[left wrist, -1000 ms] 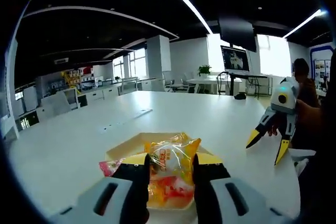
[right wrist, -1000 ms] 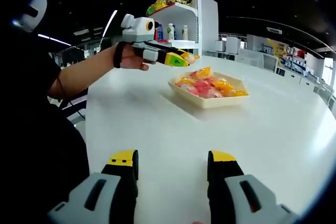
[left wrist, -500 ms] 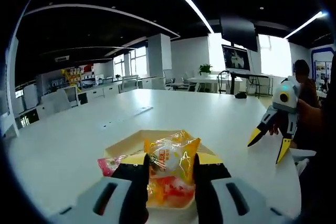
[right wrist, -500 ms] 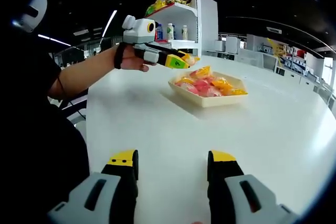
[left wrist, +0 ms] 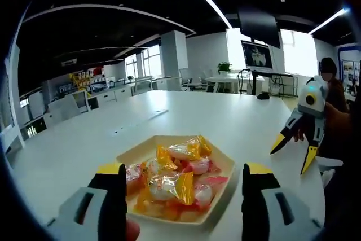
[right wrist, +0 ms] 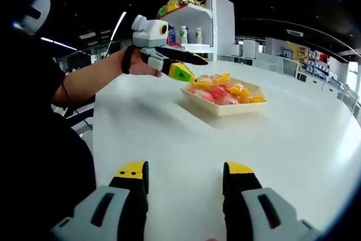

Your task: Pick up the marshmallows scattered on the table and place them into the bowl on the table

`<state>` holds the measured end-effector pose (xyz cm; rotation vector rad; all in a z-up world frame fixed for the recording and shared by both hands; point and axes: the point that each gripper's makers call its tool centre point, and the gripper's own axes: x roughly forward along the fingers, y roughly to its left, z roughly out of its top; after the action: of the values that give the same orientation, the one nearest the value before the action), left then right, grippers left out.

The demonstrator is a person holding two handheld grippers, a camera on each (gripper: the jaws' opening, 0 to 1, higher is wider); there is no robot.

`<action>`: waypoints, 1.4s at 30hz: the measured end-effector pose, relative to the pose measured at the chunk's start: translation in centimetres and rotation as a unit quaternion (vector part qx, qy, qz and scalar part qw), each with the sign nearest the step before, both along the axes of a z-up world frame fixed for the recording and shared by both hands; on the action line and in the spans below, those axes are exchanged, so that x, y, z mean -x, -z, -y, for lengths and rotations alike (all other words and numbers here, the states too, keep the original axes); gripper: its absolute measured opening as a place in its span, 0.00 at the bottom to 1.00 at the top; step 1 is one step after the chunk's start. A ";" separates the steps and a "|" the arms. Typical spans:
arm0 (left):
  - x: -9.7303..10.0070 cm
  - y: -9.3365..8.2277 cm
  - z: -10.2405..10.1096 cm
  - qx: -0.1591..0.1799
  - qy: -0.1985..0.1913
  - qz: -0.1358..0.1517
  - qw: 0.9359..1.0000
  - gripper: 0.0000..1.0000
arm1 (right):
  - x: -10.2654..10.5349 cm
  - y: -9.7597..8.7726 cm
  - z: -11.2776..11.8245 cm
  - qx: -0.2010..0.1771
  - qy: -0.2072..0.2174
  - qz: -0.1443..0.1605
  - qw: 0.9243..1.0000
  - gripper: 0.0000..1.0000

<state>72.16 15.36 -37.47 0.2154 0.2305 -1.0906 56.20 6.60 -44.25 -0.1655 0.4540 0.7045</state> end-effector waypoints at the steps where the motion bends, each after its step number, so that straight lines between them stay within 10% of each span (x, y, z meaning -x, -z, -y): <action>1: 0.0 0.0 0.0 0.000 0.000 -0.001 1.000 0.81 | 0.0 0.0 0.1 0.000 0.001 0.001 1.000 0.53; 42: 1.6 -0.9 -1.0 -0.026 0.015 0.018 0.999 0.77 | -0.7 -0.7 0.2 -0.007 0.006 0.008 1.000 0.53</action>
<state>70.54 16.39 -36.57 0.2863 0.2245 -1.1093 56.85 6.45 -43.60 -0.1556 0.4344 0.6934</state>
